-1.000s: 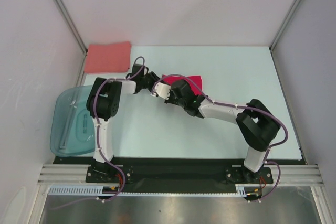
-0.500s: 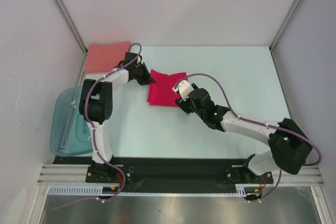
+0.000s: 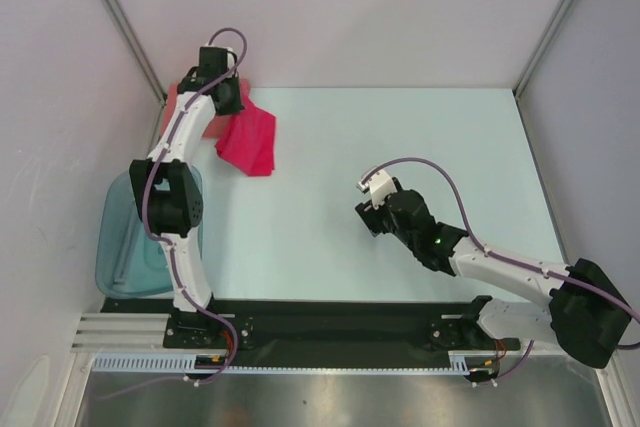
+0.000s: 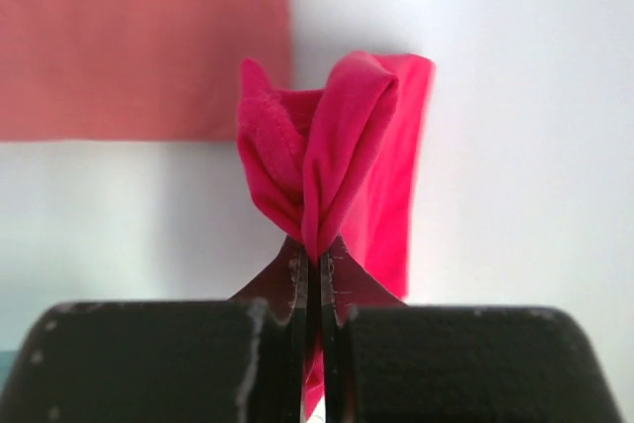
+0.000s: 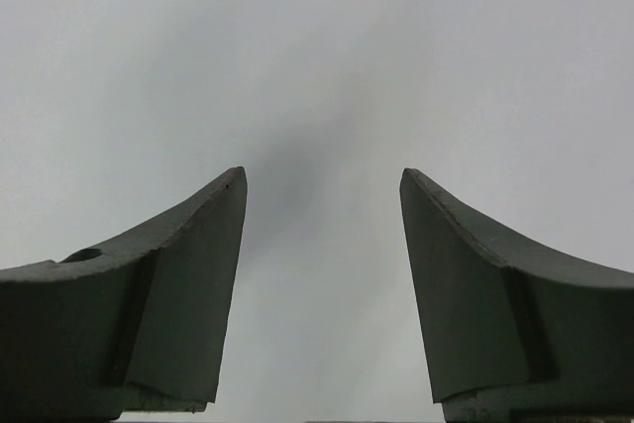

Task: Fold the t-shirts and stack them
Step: Neatly place the folded tshirt to the corner

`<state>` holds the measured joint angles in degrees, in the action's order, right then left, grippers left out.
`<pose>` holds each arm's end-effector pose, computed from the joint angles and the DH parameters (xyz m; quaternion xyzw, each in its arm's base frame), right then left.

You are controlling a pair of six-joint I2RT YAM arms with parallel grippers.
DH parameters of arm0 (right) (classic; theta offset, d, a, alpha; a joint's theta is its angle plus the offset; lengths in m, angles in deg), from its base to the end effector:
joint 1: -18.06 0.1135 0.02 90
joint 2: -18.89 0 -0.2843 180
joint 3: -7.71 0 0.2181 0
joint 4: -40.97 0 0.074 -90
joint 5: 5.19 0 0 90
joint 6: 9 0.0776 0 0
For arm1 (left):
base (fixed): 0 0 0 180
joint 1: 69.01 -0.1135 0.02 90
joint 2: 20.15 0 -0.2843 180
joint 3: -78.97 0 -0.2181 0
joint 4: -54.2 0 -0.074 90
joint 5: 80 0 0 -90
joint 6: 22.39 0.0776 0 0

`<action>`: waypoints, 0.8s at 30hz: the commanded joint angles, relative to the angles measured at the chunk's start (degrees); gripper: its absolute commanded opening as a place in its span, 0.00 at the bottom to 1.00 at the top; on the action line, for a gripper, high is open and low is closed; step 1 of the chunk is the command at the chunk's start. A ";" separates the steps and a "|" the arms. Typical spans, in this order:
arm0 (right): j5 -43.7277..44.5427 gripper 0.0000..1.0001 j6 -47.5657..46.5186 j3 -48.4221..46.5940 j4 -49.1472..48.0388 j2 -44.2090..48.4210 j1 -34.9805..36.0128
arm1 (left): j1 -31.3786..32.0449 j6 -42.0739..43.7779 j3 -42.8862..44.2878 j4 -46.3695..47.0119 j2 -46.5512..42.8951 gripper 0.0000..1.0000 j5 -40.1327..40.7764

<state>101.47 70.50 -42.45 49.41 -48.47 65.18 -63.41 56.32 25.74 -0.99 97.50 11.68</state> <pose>0.1882 0.1700 0.2472 -0.3360 0.7710 0.0491 0.5388 0.4704 -0.0438 0.2907 -0.0515 0.9259 -0.0415 0.3719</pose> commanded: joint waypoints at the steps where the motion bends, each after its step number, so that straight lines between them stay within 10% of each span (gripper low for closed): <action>1: -1.46 0.67 1.98 0.88 -2.58 2.40 -0.79 | -1.30 9.17 5.73 -3.49 0.83 0.00 7.12; 24: -4.45 0.64 2.94 0.88 -4.69 -0.50 -2.29 | -3.32 11.64 26.13 0.55 4.52 0.00 -0.60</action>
<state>97.36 72.44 -41.45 47.97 -48.58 63.19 -66.29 68.56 49.30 -3.94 101.80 15.20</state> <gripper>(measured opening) 0.641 0.027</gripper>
